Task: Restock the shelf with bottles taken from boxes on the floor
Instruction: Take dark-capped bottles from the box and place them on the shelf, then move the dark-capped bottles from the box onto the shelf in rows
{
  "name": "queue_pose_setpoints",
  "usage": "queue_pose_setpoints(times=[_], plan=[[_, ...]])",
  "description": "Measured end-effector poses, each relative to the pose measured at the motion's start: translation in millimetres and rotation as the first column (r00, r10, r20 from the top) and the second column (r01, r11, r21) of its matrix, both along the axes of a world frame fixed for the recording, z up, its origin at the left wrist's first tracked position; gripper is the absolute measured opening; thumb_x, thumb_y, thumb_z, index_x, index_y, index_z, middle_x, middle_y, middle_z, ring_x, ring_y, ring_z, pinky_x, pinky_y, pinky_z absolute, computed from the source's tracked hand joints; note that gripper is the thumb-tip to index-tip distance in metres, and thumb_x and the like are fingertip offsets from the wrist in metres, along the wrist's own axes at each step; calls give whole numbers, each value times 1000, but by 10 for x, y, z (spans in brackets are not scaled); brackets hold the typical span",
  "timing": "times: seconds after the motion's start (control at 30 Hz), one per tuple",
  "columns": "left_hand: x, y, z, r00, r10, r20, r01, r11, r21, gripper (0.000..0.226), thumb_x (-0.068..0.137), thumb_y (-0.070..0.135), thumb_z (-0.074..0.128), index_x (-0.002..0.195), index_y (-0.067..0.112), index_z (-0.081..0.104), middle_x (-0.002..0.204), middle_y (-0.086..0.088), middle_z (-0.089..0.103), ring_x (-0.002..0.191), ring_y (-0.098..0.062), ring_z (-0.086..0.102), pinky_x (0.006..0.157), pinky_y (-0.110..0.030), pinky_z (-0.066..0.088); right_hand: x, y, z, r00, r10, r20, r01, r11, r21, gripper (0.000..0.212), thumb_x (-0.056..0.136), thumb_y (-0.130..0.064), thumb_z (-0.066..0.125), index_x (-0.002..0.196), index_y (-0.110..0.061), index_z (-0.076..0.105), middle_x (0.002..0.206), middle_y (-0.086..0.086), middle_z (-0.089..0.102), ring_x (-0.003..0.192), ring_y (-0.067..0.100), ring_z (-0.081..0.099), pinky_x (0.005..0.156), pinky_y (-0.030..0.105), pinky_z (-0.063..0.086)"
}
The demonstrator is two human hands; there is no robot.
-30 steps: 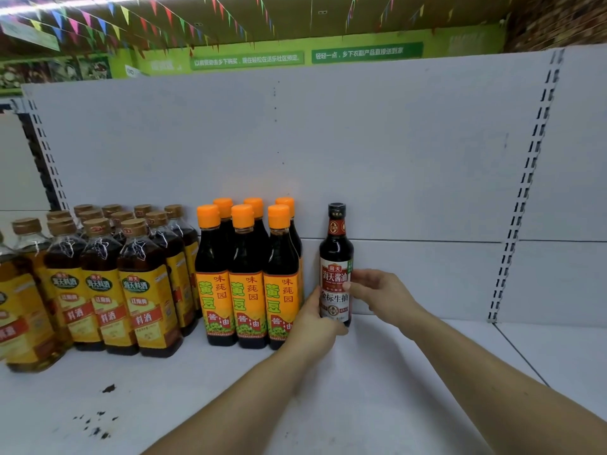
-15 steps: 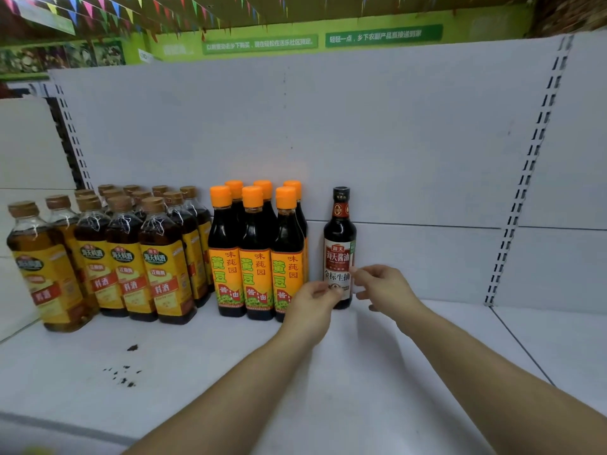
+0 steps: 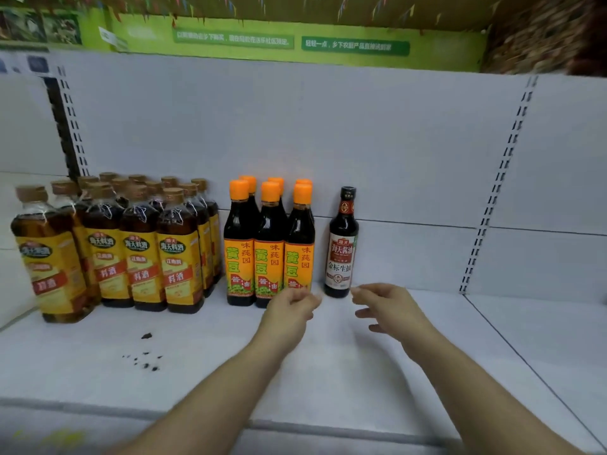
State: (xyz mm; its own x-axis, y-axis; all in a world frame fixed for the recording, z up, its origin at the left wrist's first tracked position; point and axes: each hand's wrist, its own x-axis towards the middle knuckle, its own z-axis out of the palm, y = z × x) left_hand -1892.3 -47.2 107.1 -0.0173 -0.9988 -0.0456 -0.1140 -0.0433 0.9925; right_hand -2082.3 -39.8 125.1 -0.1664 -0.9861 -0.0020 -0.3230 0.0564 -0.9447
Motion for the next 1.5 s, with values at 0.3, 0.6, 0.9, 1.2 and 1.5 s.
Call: queue_pose_setpoints(times=[0.3,0.6,0.9,1.2,1.5], plan=[[486,382,16,983,-177,-41,178,984,16,34,96,36,68,126,20,64,118,7,68,105,-12,67,105,-48,50,593,758,5,978,-176,115,177,984,0,26,96,-43,68,109,-21,70,110,-3,75,99,18,73,96,46,57],[812,879,-16,949,-292,-115,293,956,-9,23,98,33,64,117,20,66,115,5,69,106,-12,67,100,-45,54,1037,1420,46,938,-313,148,320,947,-22,23,95,-42,69,106,-21,72,108,-3,77,98,18,75,97,48,57],[466,1293,-164,891,-422,-166,430,902,19,20,97,26,67,115,17,66,109,1,71,99,-15,71,86,-37,53,909,2054,-115,873,-464,149,468,884,10,22,96,-43,69,105,-23,71,110,-4,76,97,18,75,94,46,58],[-389,1973,-499,819,-555,-147,569,820,71,8,98,22,65,105,19,66,102,1,72,93,-15,68,76,-33,47,226,3012,-389,758,-638,135,634,769,74,22,97,-45,66,104,-25,71,114,1,74,99,24,73,92,49,60],[-1589,3017,-935,781,-614,-109,624,770,134,18,97,29,67,112,19,65,109,0,68,94,-17,68,78,-37,51,-828,4285,-686,679,-725,113,710,688,147,34,98,-45,65,122,-20,67,119,-2,72,102,18,72,94,47,58]])
